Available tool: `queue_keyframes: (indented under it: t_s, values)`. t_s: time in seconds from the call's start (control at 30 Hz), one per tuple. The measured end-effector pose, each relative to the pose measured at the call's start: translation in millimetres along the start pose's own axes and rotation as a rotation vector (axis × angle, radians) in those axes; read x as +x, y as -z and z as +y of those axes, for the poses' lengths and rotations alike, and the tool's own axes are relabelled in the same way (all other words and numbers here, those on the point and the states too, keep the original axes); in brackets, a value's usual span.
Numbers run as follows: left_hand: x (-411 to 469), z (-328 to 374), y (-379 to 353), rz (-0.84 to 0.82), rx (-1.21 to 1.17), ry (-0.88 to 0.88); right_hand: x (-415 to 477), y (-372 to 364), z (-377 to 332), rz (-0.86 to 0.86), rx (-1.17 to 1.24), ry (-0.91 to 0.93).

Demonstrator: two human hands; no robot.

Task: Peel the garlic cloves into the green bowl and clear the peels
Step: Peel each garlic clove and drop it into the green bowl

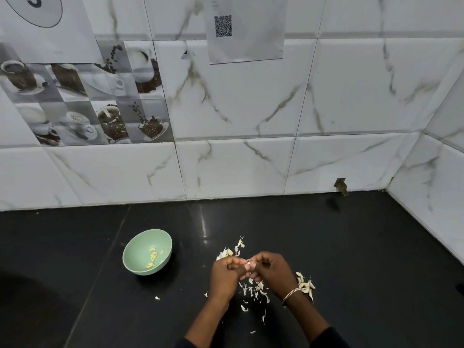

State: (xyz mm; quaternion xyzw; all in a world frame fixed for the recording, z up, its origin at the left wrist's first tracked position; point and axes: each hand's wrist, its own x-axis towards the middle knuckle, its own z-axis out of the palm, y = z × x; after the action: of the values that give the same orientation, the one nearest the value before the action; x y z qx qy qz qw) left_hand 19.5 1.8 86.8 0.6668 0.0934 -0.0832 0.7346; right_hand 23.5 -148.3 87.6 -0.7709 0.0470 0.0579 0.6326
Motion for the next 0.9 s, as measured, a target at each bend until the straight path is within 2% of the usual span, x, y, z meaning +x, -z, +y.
queue_keyframes:
  t_s: [0.33,0.6,0.9]
  values:
    - [-3,-3,3,-0.062,0.134,-0.043,2,-7,5,0.003,-0.039,-0.015]
    - [-1,-2,33,0.104,-0.005,-0.041,17,-33,-17,-0.048,0.036,0.013]
    - [-10,0,90,0.243,-0.053,-0.073,33,-87,-42,-0.171,0.087,0.034]
